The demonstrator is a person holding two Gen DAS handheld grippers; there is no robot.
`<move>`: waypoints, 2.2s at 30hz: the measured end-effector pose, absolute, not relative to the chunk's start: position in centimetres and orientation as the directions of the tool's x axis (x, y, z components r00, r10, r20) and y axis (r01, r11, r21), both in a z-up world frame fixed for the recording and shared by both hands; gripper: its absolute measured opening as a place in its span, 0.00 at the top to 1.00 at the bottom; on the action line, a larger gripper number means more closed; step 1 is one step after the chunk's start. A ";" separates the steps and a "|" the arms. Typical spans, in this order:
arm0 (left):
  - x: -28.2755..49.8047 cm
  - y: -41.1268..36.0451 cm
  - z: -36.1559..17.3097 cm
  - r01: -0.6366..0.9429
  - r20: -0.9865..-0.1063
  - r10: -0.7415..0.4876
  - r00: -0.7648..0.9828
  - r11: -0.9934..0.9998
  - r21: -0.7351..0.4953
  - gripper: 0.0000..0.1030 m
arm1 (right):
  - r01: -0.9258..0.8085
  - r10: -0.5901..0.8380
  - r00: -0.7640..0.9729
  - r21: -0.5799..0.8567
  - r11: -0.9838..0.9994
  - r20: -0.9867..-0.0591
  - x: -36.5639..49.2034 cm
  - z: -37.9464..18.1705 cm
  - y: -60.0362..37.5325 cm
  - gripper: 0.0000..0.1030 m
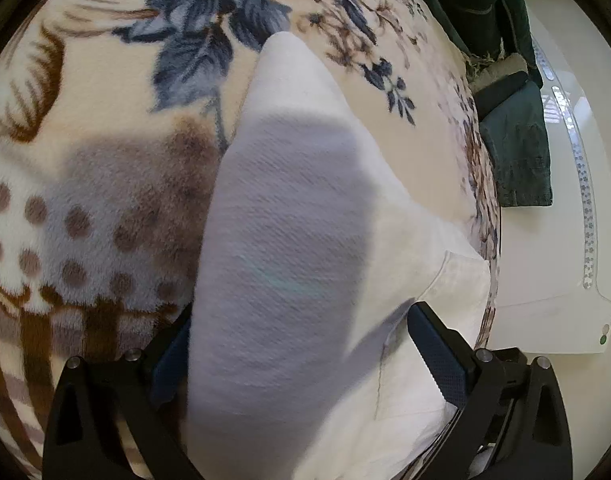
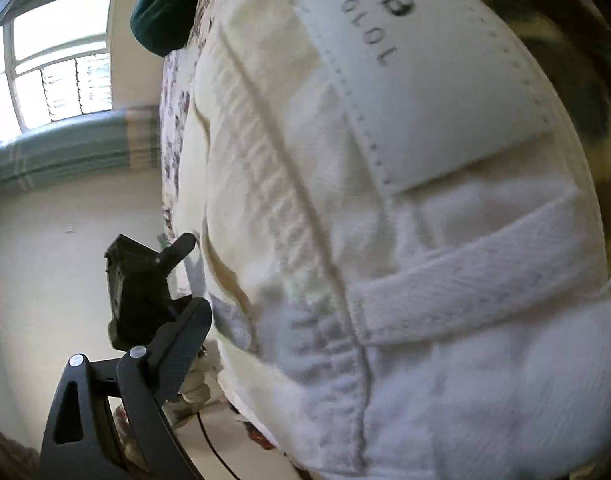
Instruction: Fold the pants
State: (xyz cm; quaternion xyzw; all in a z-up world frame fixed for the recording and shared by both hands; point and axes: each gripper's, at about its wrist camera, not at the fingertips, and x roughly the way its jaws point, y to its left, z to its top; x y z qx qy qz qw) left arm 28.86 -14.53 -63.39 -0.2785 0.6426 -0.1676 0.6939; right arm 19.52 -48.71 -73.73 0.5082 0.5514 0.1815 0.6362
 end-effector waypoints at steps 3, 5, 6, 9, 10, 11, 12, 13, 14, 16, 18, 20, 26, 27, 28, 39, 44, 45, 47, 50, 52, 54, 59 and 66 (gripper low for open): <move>29.1 -14.9 -63.5 -0.133 -0.797 -0.592 0.124 0.786 -0.604 0.02 | 0.280 0.807 0.353 0.877 0.391 -0.473 18.9 -71.9 -49.0 0.24; 29.0 -14.8 -63.6 -0.132 -0.795 -0.594 0.122 0.784 -0.606 0.02 | 0.297 0.797 0.324 0.855 0.426 -0.510 19.0 -72.5 -48.8 0.25; 29.1 -14.8 -63.6 -0.130 -0.795 -0.595 0.121 0.784 -0.607 0.02 | 0.320 0.801 0.305 0.847 0.424 -0.516 19.2 -73.5 -48.7 0.25; 29.1 -14.8 -63.7 -0.124 -0.796 -0.594 0.116 0.787 -0.605 0.02 | 0.353 0.804 0.312 0.848 0.396 -0.505 19.2 -75.1 -48.8 0.28; 29.1 -14.8 -63.7 -0.125 -0.797 -0.593 0.116 0.787 -0.604 0.02 | 0.348 0.797 0.310 0.842 0.412 -0.518 19.3 -74.8 -48.8 0.37; 29.1 -14.8 -63.7 -0.124 -0.798 -0.592 0.115 0.788 -0.603 0.02 | 0.339 0.785 0.309 0.833 0.437 -0.537 19.3 -74.3 -48.7 0.56; 29.1 -14.8 -63.7 -0.120 -0.799 -0.591 0.113 0.790 -0.601 0.02 | 0.334 0.780 0.314 0.832 0.443 -0.541 19.3 -73.8 -48.6 0.61; 29.1 -14.9 -63.6 -0.114 -0.799 -0.590 0.113 0.792 -0.600 0.02 | 0.329 0.766 0.320 0.824 0.461 -0.557 19.3 -73.1 -48.4 0.65; 29.0 -15.0 -63.5 -0.105 -0.799 -0.589 0.117 0.793 -0.600 0.03 | 0.324 0.753 0.324 0.815 0.480 -0.572 19.5 -72.6 -48.3 0.68; 28.6 -15.0 -62.9 -0.075 -0.796 -0.586 0.153 0.796 -0.601 0.22 | 0.320 0.727 0.332 0.797 0.512 -0.600 19.6 -71.5 -47.9 0.71; 27.9 -14.9 -62.1 -0.042 -0.816 -0.550 0.178 0.824 -0.565 0.43 | 0.316 0.713 0.335 0.786 0.531 -0.616 19.7 -70.4 -47.5 0.72; 27.2 -14.2 -61.6 -0.050 -0.804 -0.560 0.202 0.814 -0.579 0.59 | 0.305 0.701 0.336 0.777 0.551 -0.629 19.9 -69.1 -47.1 0.74; 26.6 -14.1 -58.7 -0.030 -0.798 -0.556 0.234 0.816 -0.577 0.69 | 0.278 0.703 0.335 0.778 0.563 -0.628 21.3 -65.8 -46.0 0.75; 26.6 -14.0 -58.1 -0.035 -0.796 -0.558 0.234 0.813 -0.581 0.69 | 0.274 0.708 0.332 0.782 0.560 -0.623 21.8 -64.9 -45.1 0.75; 26.6 -13.9 -57.6 -0.040 -0.795 -0.560 0.233 0.812 -0.583 0.69 | 0.267 0.707 0.331 0.780 0.565 -0.625 21.9 -64.0 -45.0 0.75; 31.0 -8.1 -48.4 -0.082 -0.746 -0.574 0.339 0.772 -0.631 0.69 | 0.126 0.734 0.340 0.802 0.584 -0.588 31.0 -54.2 -38.7 0.75; 38.7 -2.0 -46.1 -0.082 -0.727 -0.557 0.401 0.769 -0.634 0.69 | 0.080 0.740 0.371 0.813 0.577 -0.561 41.2 -52.4 -30.9 0.75; 41.2 0.1 -45.9 -0.083 -0.723 -0.556 0.411 0.767 -0.637 0.69 | 0.074 0.742 0.376 0.816 0.574 -0.555 43.2 -52.2 -29.4 0.75; 45.2 3.2 -45.6 -0.079 -0.718 -0.551 0.426 0.767 -0.636 0.69 | 0.061 0.745 0.387 0.821 0.568 -0.544 47.5 -52.2 -26.0 0.75; 52.4 8.4 -45.8 -0.064 -0.722 -0.535 0.439 0.783 -0.618 0.69 | 0.045 0.750 0.400 0.829 0.558 -0.526 55.4 -53.5 -20.1 0.75; 57.4 12.0 -46.5 -0.052 -0.729 -0.521 0.444 0.797 -0.601 0.69 | 0.037 0.753 0.406 0.833 0.552 -0.517 60.0 -54.8 -16.7 0.75; 62.3 15.1 -47.8 -0.045 -0.739 -0.507 0.443 0.811 -0.583 0.69 | 0.036 0.753 0.407 0.832 0.553 -0.517 63.8 -56.3 -13.9 0.75; 71.9 20.5 -52.5 -0.044 -0.763 -0.482 0.429 0.833 -0.551 0.69 | 0.055 0.736 0.372 0.805 0.591 -0.566 73.9 -62.7 -7.1 0.73; 76.5 25.0 -62.4 -0.157 -0.841 -0.443 0.309 0.849 -0.505 0.50 | 0.152 0.598 0.214 0.631 0.761 -0.773 74.8 -67.9 -6.9 0.40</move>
